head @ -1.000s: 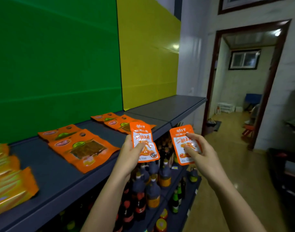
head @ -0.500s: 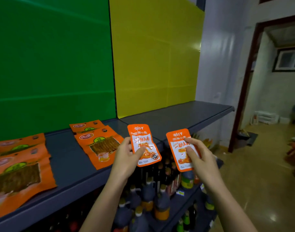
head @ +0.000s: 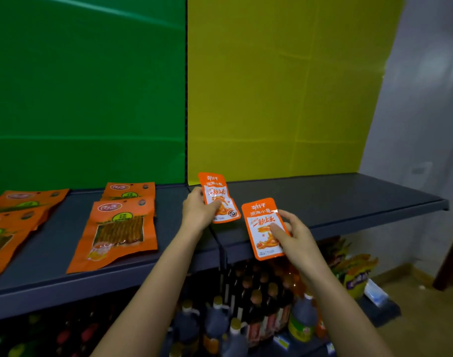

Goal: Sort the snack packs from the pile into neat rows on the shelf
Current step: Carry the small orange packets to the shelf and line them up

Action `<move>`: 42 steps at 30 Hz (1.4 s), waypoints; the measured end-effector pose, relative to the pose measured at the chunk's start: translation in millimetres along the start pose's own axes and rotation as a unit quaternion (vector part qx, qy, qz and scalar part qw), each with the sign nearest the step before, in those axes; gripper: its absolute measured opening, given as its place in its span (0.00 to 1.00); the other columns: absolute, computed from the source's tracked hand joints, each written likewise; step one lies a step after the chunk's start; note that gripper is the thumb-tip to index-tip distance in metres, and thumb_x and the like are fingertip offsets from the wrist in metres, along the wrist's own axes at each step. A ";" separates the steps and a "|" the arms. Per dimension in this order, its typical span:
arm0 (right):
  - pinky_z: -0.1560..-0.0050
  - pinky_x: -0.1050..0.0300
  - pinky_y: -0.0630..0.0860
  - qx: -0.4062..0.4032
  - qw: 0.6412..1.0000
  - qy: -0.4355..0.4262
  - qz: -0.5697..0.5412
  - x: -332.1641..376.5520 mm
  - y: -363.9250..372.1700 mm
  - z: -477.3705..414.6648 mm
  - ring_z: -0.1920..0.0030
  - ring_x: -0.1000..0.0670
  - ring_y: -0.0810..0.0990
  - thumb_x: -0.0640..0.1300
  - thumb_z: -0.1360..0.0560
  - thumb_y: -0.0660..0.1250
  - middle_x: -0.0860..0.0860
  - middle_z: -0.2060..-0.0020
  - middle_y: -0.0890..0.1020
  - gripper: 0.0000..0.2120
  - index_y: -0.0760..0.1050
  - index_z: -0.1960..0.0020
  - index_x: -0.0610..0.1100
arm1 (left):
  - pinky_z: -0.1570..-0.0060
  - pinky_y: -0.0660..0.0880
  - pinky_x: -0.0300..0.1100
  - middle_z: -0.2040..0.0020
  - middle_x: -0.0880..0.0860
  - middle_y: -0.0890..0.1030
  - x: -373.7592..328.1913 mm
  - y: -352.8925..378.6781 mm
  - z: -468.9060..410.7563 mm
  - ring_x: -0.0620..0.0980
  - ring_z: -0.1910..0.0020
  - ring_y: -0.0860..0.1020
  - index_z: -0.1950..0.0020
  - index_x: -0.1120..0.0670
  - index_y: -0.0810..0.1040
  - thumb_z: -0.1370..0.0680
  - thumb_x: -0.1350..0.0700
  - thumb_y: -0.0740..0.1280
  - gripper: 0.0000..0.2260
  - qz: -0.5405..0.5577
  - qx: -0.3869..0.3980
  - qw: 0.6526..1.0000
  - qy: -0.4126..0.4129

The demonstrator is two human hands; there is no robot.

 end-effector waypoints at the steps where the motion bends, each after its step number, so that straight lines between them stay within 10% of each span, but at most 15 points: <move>1: 0.48 0.53 0.78 0.013 1.000 0.007 -0.001 -3.5 3.1 -9.7 0.49 0.47 0.82 0.40 0.23 0.63 0.45 0.44 0.81 0.19 0.68 0.33 0.43 | 0.42 0.76 0.52 0.41 0.59 0.79 3.7 4.8 -10.4 0.56 0.44 0.79 0.40 0.60 0.73 0.26 0.60 0.69 0.15 -0.007 -0.008 1.000 -0.008; 23: 0.46 0.53 0.78 0.175 0.981 0.068 0.040 -21.3 93.4 -152.5 0.47 0.47 0.82 0.36 0.26 0.66 0.44 0.43 0.80 0.12 0.70 0.43 0.41 | 0.41 0.70 0.47 0.41 0.57 0.79 74.6 26.0 -158.7 0.57 0.40 0.75 0.42 0.58 0.76 0.28 0.45 0.69 0.21 -0.332 -0.064 0.931 -0.137; 42: 0.43 0.53 0.74 0.165 0.947 -0.073 0.264 -13.3 110.4 -159.0 0.41 0.46 0.78 0.50 0.25 0.65 0.46 0.40 0.79 0.19 0.69 0.37 0.43 | 0.47 0.73 0.48 0.42 0.60 0.80 50.1 14.6 -148.9 0.60 0.42 0.76 0.44 0.60 0.79 0.23 0.59 0.59 0.12 -0.376 -0.095 0.920 -0.061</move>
Point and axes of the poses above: each hand's wrist, its own z-axis away from the middle knuckle, its own y-axis out of the palm, x = y × z, the point moved 8 cm from there along -z, towards the middle knuckle
